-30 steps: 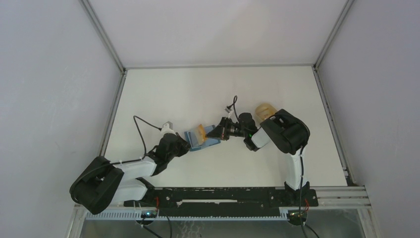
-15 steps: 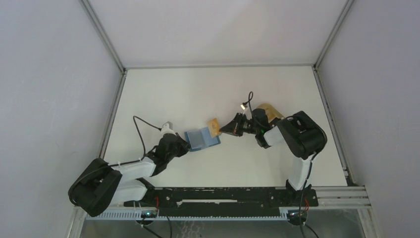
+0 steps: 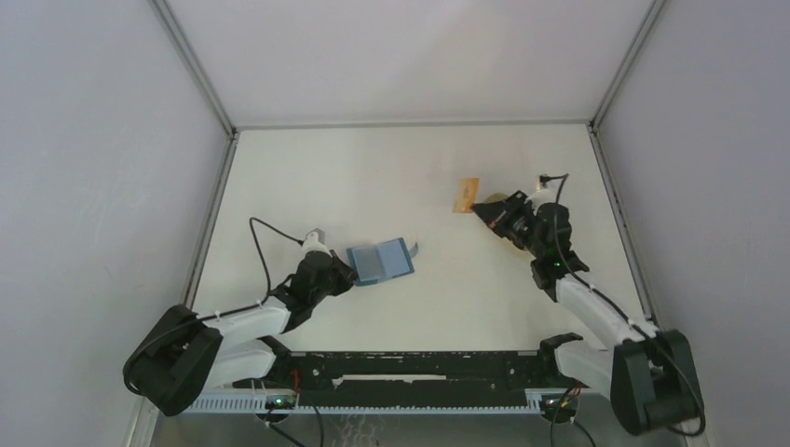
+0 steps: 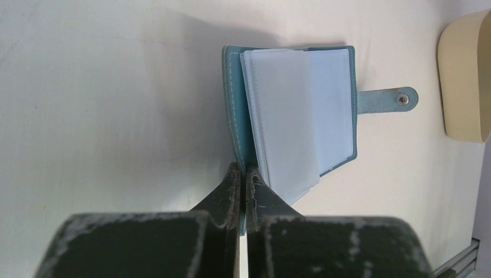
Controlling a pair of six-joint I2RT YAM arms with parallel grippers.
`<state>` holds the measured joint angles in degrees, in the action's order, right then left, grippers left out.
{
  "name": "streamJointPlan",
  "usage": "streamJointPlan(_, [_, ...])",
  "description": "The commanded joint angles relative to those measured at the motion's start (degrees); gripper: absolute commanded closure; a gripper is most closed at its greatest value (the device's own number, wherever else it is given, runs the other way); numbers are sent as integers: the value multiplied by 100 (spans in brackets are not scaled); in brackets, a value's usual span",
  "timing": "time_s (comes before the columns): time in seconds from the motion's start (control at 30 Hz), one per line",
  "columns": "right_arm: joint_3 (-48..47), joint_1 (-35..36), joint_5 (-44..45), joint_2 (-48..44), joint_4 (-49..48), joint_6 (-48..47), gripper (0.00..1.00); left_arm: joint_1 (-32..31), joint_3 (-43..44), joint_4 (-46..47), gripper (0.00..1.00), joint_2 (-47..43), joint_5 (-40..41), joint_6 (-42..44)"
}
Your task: Take the credit cards out of the card holder
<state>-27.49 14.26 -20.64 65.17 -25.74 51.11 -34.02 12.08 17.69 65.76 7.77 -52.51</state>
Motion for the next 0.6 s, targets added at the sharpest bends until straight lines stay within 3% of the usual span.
streamJointPlan(0.0, [139,-385,1300,-1118,1507,21,100,-42,-9,-670,100,-51,-33,424])
streamJointPlan(0.23, [450,-968,1833,-2334,2456,365,100,-42,7,-665,100,-121,-64,444])
streamJointPlan(0.57, [788,-1746,1558,-2163,2363,761,100,-30,6,-728,100,-182,-53,426])
